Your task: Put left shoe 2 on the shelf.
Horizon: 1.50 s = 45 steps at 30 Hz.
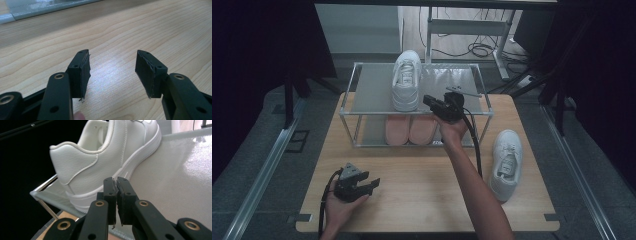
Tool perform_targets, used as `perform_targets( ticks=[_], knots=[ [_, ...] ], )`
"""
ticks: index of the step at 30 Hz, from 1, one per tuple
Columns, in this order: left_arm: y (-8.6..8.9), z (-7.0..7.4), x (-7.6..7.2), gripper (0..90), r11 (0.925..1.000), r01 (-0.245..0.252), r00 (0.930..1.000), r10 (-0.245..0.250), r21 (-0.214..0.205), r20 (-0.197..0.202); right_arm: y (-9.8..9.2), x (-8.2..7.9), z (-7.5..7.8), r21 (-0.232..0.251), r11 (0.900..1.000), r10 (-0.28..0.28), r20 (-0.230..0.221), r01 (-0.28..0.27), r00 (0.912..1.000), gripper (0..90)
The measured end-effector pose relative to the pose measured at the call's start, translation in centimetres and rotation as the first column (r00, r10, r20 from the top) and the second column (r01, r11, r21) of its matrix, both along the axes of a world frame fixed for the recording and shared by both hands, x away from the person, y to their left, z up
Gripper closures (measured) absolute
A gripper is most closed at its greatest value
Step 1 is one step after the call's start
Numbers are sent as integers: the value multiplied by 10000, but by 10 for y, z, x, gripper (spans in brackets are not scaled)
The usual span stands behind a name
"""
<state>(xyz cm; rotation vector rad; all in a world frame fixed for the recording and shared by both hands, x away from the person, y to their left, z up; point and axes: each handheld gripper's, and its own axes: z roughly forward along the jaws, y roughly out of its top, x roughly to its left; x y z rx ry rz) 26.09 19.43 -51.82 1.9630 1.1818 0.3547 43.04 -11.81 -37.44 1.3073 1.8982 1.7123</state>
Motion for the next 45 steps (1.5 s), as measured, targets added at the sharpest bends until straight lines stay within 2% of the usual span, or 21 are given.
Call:
perform_targets(
  ticks=[12, 18, 21, 33, 45],
  knots=[
    [-1, 0, -1, 460, 10000, 26, 10000, -26, 3, 14, -20, -26, -1, -49, 9997, 259, 504, -257, 9984, 732],
    [-1, 0, -1, 460, 10000, 10, 10000, -11, 60, 7, -40, -44, -9, 46, 9996, 284, 594, -287, 9978, 699],
    [-1, 0, -1, 460, 10000, 14, 10000, -14, 76, 24, -47, -52, -14, -80, 9996, 271, 649, -266, 9975, 688],
    [-4, 0, -1, 460, 9999, 56, 10000, -56, 91, -16, -61, -83, -43, -400, 9984, 417, 430, -400, 9982, 662],
    [-4, -1, 0, 460, 9999, 71, 10000, -71, 116, -19, -64, -98, -63, -765, 9961, 468, 333, -441, 9983, 653]
  ],
)
